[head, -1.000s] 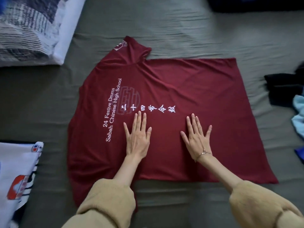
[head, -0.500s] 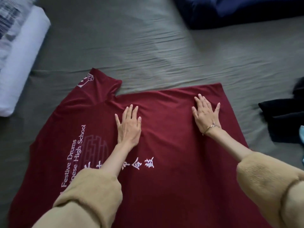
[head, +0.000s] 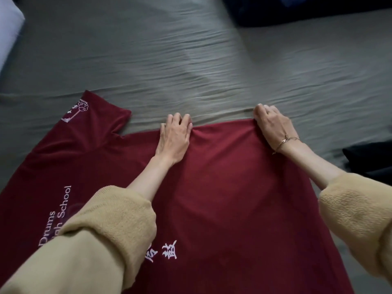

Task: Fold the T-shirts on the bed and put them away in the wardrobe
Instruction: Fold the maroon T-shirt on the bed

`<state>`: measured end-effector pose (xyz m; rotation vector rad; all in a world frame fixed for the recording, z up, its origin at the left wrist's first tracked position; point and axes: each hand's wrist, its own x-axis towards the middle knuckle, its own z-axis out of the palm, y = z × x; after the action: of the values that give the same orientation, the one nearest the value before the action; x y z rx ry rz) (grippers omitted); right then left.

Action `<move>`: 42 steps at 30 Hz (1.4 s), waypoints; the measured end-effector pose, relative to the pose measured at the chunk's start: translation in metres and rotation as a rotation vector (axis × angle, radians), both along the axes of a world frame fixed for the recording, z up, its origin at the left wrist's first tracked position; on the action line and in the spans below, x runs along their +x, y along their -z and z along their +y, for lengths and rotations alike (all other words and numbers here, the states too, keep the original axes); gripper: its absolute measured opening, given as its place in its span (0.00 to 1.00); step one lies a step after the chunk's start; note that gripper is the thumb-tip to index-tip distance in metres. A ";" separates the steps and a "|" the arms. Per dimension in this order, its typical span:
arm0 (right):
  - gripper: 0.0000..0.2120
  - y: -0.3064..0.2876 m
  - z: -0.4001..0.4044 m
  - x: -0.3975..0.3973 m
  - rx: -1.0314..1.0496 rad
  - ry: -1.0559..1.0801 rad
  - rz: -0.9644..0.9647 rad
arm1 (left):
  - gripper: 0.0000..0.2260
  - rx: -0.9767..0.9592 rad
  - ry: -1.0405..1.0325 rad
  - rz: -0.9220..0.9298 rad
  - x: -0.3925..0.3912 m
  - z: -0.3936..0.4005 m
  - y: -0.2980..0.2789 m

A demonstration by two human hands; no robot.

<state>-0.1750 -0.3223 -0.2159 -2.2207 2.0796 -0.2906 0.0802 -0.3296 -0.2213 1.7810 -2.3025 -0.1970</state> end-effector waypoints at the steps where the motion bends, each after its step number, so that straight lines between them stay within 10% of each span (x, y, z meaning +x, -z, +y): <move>1: 0.15 -0.001 -0.001 -0.002 -0.011 -0.014 0.006 | 0.12 0.010 0.011 0.009 -0.003 -0.001 0.001; 7: 0.29 0.002 -0.005 -0.010 -0.021 -0.008 0.106 | 0.14 0.001 -0.020 -0.023 -0.009 -0.008 0.007; 19: 0.23 0.003 0.018 -0.002 -0.052 0.052 0.058 | 0.36 0.092 -0.212 -0.009 -0.068 0.052 0.011; 25: 0.38 0.010 0.102 0.025 0.159 -0.112 0.000 | 0.32 0.069 -0.184 0.071 -0.096 0.113 0.015; 42: 0.27 0.027 0.268 0.052 -0.074 -0.198 0.073 | 0.25 0.001 -0.180 0.018 -0.073 0.284 0.017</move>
<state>-0.1233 -0.0545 -0.2430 -2.4930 1.8904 -0.2783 0.0075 -0.0452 -0.2385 1.9654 -2.1146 -0.1828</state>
